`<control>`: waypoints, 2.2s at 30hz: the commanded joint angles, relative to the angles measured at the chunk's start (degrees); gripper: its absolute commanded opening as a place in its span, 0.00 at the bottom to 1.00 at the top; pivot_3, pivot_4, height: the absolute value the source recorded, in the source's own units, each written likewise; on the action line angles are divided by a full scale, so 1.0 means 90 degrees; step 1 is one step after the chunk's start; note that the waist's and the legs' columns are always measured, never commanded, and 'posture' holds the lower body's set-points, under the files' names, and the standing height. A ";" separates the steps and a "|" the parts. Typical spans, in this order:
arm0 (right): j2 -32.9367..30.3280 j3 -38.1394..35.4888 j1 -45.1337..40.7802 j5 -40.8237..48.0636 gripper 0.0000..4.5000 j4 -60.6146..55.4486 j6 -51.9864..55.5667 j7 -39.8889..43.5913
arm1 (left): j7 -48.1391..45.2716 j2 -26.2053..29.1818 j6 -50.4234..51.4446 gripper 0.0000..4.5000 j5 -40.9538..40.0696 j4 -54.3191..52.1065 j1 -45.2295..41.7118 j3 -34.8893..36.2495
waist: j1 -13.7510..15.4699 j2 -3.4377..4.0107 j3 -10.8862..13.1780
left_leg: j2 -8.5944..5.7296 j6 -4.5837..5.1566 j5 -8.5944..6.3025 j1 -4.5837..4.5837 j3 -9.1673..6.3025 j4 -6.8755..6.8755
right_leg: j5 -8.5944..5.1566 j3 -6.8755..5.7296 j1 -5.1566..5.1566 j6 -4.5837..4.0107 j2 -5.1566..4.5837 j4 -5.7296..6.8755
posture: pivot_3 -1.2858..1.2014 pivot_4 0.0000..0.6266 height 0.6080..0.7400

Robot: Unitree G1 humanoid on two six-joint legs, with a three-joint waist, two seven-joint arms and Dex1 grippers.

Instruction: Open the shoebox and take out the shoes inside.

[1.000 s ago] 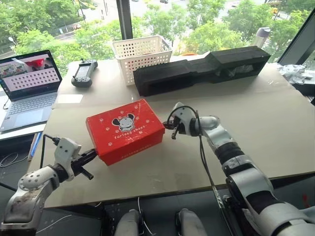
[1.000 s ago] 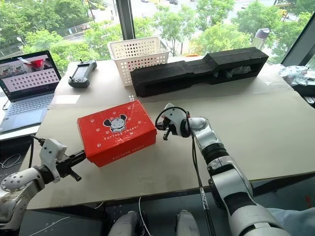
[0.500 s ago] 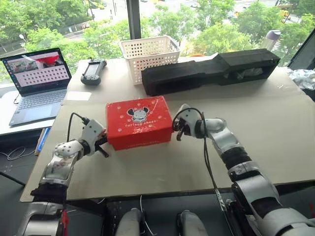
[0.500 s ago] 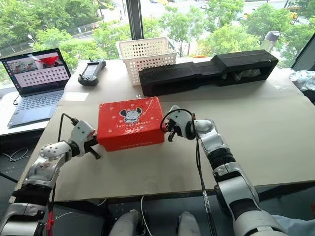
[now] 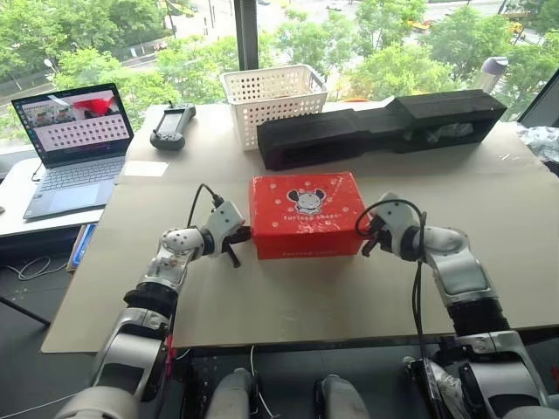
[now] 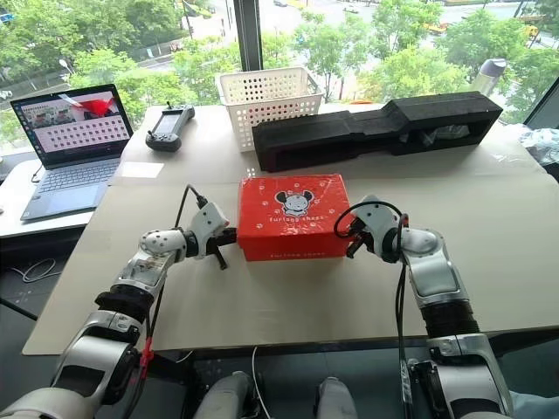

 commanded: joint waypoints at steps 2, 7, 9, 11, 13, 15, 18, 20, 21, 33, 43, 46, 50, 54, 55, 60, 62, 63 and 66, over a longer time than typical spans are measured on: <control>0.0039 0.0058 0.0060 0.0361 0.01 -0.0906 0.0194 0.0097 | -0.0432 -0.0449 -0.0284 0.00 0.0033 -0.0145 -0.0097 -0.0480 | 0.0002 0.0000 0.0000 | 0.0000 0.0002 0.0000 0.0000 -0.0001 0.0000 | 0.0000 0.0001 0.0000 0.0000 0.0000 -0.0001 | 0.52 0.24 0.95; -0.0023 -0.0008 -0.0006 0.0220 0.01 -0.0719 0.0325 -0.0120 | -0.0332 -0.0255 -0.0397 0.00 0.0235 -0.0066 -0.0041 -0.0400 | -0.0002 -0.0001 0.0000 | 0.0000 0.0004 0.0000 0.0000 -0.0002 0.0000 | -0.0001 0.0000 0.0000 0.0001 0.0001 -0.0001 | 0.52 0.24 0.95; -0.0093 -0.0005 -0.0018 0.0223 0.01 -0.0675 0.0428 -0.0097 | -0.0367 -0.0067 -0.0400 0.00 0.0266 -0.0144 0.0056 -0.0345 | -0.0012 -0.0001 0.0000 | 0.0000 0.0005 0.0000 0.0000 -0.0002 0.0000 | -0.0001 0.0000 0.0000 0.0001 0.0002 -0.0002 | 0.52 0.24 0.95; -0.0191 -0.0013 0.0043 0.0276 0.01 -0.0751 0.0508 -0.0002 | -0.0396 0.0083 -0.0285 0.00 0.0123 -0.0255 0.0146 -0.0174 | -0.0028 0.0000 0.0000 | 0.0001 0.0005 0.0000 0.0000 -0.0002 0.0000 | -0.0001 0.0001 0.0000 0.0000 0.0003 -0.0001 | 0.52 0.24 0.95; -0.0279 -0.0066 0.0086 0.0311 0.01 -0.0766 0.0529 0.0023 | -0.0382 0.0265 -0.0256 0.00 0.0074 -0.0311 0.0227 -0.0074 | -0.0060 -0.0001 0.0000 | 0.0001 0.0006 0.0000 0.0000 -0.0002 0.0000 | -0.0001 0.0004 -0.0003 0.0000 0.0003 -0.0001 | 0.52 0.24 0.95; -0.0379 -0.0126 0.0136 0.0323 0.01 -0.0690 0.0510 0.0044 | -0.0333 0.0468 -0.0299 0.00 0.0114 -0.0325 0.0310 -0.0030 | -0.0093 -0.0001 0.0000 | 0.0003 0.0007 0.0000 0.0000 -0.0002 0.0000 | -0.0001 0.0004 -0.0003 0.0000 0.0005 -0.0001 | 0.52 0.24 0.95; -0.0630 -0.0208 0.0287 0.0316 0.01 -0.0510 0.0478 0.0090 | -0.0286 0.0741 -0.0219 0.00 -0.0031 -0.0574 0.0478 0.0181 | -0.0145 -0.0001 0.0000 | 0.0003 0.0007 0.0001 0.0000 -0.0002 0.0000 | -0.0001 0.0004 -0.0002 0.0000 0.0006 0.0000 | 0.52 0.24 0.95; -0.0825 -0.0206 0.0384 0.0262 0.01 -0.0403 0.0380 0.0054 | -0.0350 0.0871 -0.0048 0.00 -0.0281 -0.0899 0.0659 0.0361 | -0.0173 0.0000 0.0000 | 0.0003 0.0007 0.0001 0.0000 -0.0002 0.0000 | -0.0001 0.0005 -0.0002 0.0000 0.0006 0.0000 | 0.52 0.24 0.95; -0.0928 -0.0238 0.0418 0.0258 0.01 -0.0350 0.0350 0.0042 | -0.0385 0.0950 0.0052 0.00 -0.0487 -0.1100 0.0806 0.0529 | -0.0185 -0.0001 0.0000 | 0.0004 0.0007 0.0001 0.0000 -0.0002 0.0000 | -0.0001 0.0008 -0.0003 0.0000 0.0006 0.0000 | 0.52 0.24 0.95; -0.2293 -0.1489 0.1622 0.1917 0.01 -0.3094 0.2097 0.1092 | -0.1167 0.1954 0.2464 0.00 -0.3081 -0.4317 0.3047 0.1970 | -0.0142 0.0000 0.0001 | 0.0009 0.0010 -0.0003 0.0004 0.0000 -0.0009 | -0.0011 0.0015 -0.0008 0.0000 0.0002 -0.0001 | 0.52 0.24 0.95; -0.1794 -0.0763 0.2276 0.2827 0.01 -0.5179 0.3588 0.0104 | -0.1019 0.2306 0.3370 0.00 -0.3910 -0.5901 0.3880 0.2309 | -0.0157 -0.0014 -0.0001 | 0.0013 -0.0043 -0.0038 0.0025 -0.0018 -0.0005 | -0.0058 0.0005 -0.0009 0.0003 -0.0011 -0.0021 | 0.52 0.24 0.95; -0.1221 -0.0340 0.2080 0.2639 0.01 -0.5067 0.3856 -0.0665 | -0.0818 0.2105 0.2984 0.00 -0.3968 -0.6093 0.3961 0.2589 | -0.0163 -0.0014 0.0000 | 0.0013 -0.0045 -0.0039 0.0024 -0.0016 -0.0006 | -0.0051 0.0005 -0.0016 -0.0006 -0.0015 -0.0023 | 0.52 0.24 0.95; -0.0622 -0.0254 0.1906 0.2488 0.01 -0.4790 0.4213 -0.1488 | -0.0788 0.2144 0.2918 0.00 -0.3968 -0.6571 0.4587 0.2677 | -0.0150 -0.0015 0.0000 | 0.0007 -0.0041 -0.0041 0.0006 -0.0010 -0.0010 | -0.0020 0.0006 -0.0026 -0.0050 -0.0019 -0.0024 | 0.52 0.24 0.95; -0.0352 -0.0123 0.1733 0.2362 0.01 -0.4715 0.4193 -0.1936 | -0.0656 0.2071 0.2893 0.00 -0.3976 -0.6849 0.4939 0.2619 | -0.0140 -0.0014 0.0000 | 0.0009 -0.0036 -0.0044 -0.0002 -0.0001 -0.0010 | -0.0022 0.0008 -0.0022 -0.0050 -0.0013 -0.0024 | 0.52 0.24 0.95; -0.0278 -0.0111 0.1622 0.2333 0.01 -0.4671 0.4189 -0.2044 | -0.0607 0.2048 0.2896 0.00 -0.3979 -0.6865 0.4944 0.2592 | -0.0137 -0.0014 0.0000 | 0.0009 -0.0038 -0.0043 -0.0002 -0.0002 -0.0009 | -0.0022 0.0006 -0.0024 -0.0050 -0.0013 -0.0021 | 0.52 0.24 0.95; -0.0104 -0.0200 0.1219 0.2446 0.01 -0.4666 0.4277 -0.2217 | -0.0509 0.2040 0.2922 0.00 -0.3969 -0.6942 0.4979 0.2487 | -0.0149 -0.0014 0.0000 | 0.0011 -0.0044 -0.0044 0.0013 -0.0003 -0.0008 | -0.0020 0.0004 -0.0033 -0.0019 -0.0013 -0.0026 | 0.52 0.24 0.95; -0.0063 -0.0229 0.1102 0.2492 0.01 -0.4683 0.4295 -0.2246 | -0.0520 0.2055 0.2890 0.00 -0.3938 -0.6957 0.5000 0.2449 | -0.0149 -0.0014 0.0000 | 0.0011 -0.0044 -0.0044 0.0012 -0.0002 -0.0008 | -0.0019 0.0005 -0.0034 -0.0021 -0.0014 -0.0029 | 0.52 0.24 0.95; -0.0052 -0.0241 0.1048 0.2482 0.01 -0.4676 0.4262 -0.2264 | -0.0501 0.2051 0.2893 0.00 -0.3940 -0.6967 0.5008 0.2450 | -0.0149 -0.0014 0.0000 | 0.0011 -0.0044 -0.0044 0.0012 -0.0002 -0.0008 | -0.0018 0.0005 -0.0034 -0.0024 -0.0013 -0.0029 | 0.52 0.24 0.95; -0.0104 -0.0199 0.0905 0.2345 0.01 -0.4589 0.4012 -0.2328 | -0.0467 0.2054 0.2903 0.00 -0.3958 -0.6987 0.5022 0.2454 | -0.0149 -0.0014 0.0000 | 0.0011 -0.0043 -0.0044 0.0004 -0.0001 -0.0009 | -0.0011 0.0007 -0.0035 -0.0043 -0.0012 -0.0029 | 0.52 0.24 0.95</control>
